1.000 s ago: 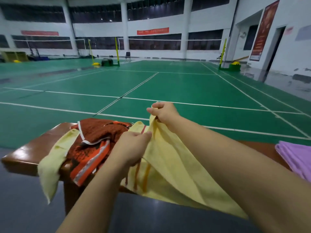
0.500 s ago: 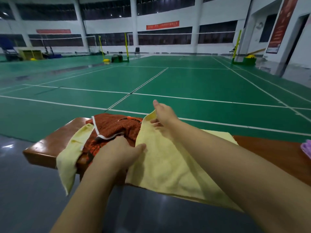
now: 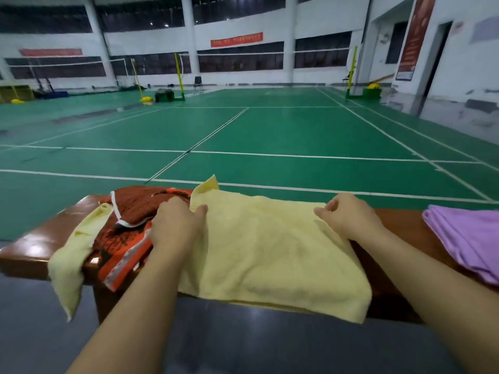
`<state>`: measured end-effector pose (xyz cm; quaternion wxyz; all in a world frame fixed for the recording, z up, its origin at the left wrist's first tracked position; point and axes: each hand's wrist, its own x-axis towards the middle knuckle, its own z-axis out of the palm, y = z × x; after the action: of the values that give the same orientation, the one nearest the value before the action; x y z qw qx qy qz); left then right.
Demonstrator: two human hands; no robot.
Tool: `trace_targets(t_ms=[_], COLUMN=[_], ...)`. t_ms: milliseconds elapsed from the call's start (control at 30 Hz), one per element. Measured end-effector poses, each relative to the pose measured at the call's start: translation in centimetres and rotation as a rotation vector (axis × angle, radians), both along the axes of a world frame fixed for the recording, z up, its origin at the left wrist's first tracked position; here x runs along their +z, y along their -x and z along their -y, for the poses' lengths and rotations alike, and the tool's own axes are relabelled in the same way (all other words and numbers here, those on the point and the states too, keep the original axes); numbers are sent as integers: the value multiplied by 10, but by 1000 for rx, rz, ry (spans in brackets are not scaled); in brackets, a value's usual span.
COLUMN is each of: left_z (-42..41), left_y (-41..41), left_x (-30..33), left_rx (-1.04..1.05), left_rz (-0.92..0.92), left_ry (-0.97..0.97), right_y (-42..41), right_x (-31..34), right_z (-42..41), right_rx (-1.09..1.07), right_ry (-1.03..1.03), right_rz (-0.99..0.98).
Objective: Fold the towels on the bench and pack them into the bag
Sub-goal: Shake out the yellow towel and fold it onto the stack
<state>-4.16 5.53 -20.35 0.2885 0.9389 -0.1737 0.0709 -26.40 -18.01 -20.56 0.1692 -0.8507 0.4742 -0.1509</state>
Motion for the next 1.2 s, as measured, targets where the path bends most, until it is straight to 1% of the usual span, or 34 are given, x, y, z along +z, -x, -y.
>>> trace_targets(t_ms=[67, 133, 200, 300, 367, 433, 467, 533, 600, 667, 800, 933, 1033, 1100, 1200], left_z=[-1, -5, -9, -10, -9, -9, -10, -13, -14, -13, -8, 1, 7, 10, 16], left_y=[0, 0, -1, 1, 6, 8, 9, 10, 15, 23, 36, 51, 57, 61, 70], left_x=[1, 3, 5, 8, 10, 10, 11, 10, 10, 14, 29, 42, 46, 50, 61], left_rx=[-25, -28, -23, -51, -78, -97, -102, -125, -166, -186, -204, -241, -296, -340, -406], left_rz=[-58, -113, -167, -230, -234, -240, -243, -248, -239, -227, -269, -347, -310, -262, -178], left_ry=[36, 93, 186, 333, 366, 384, 395, 433, 522, 636, 838, 1091, 1153, 1176, 1239], right_y=[13, 24, 30, 29, 28, 30, 32, 37, 41, 43, 48, 59, 71, 80, 99], right_x=[4, 5, 6, 6, 3, 1, 0, 0, 0, -1, 1, 12, 22, 33, 52], right_z=[7, 10, 8, -3, -7, -8, -9, -10, -13, -13, -7, -3, -2, -1, 1], right_rx=[-51, -92, -91, -41, -11, 2, 14, 25, 21, 22, -3, -18, -22, 14, 12], right_ry=[7, -32, -70, -165, -125, -96, -105, -174, -262, -321, -332, -311, -239, -178, -63], right_rz=[-175, -256, -257, -192, -210, -168, -101, 134, 388, 553, 781, 1065, 1191, 1274, 1333])
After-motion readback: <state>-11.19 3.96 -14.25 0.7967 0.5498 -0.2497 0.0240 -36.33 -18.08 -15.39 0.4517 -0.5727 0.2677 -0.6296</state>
